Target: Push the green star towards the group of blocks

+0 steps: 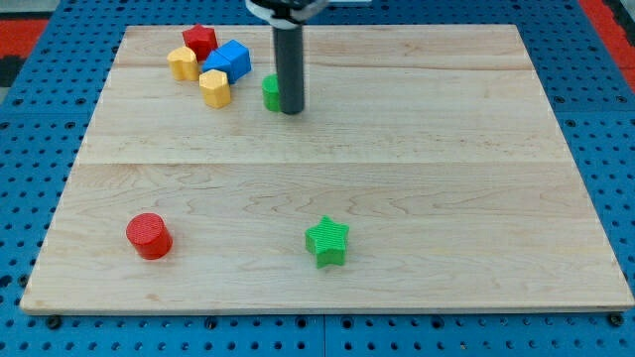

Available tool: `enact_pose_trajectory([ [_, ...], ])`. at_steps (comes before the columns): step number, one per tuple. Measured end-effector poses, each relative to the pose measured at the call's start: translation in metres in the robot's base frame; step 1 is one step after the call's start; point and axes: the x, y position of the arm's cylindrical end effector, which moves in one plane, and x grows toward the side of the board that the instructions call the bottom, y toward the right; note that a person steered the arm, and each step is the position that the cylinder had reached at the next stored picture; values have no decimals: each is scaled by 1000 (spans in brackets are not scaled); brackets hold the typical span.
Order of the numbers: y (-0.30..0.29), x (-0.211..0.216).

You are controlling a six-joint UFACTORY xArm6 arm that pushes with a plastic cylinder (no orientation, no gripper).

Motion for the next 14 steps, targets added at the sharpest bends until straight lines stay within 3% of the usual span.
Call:
enact_pose_trajectory([
  [1, -25, 3],
  [2, 83, 62],
  [3, 144, 170],
  [4, 111, 250],
  [6, -49, 110],
  [7, -30, 134],
  [8, -63, 155],
  [9, -114, 140],
  [10, -84, 96],
  [11, -89, 81],
  [12, -77, 144],
  [13, -126, 145],
  [14, -137, 102],
])
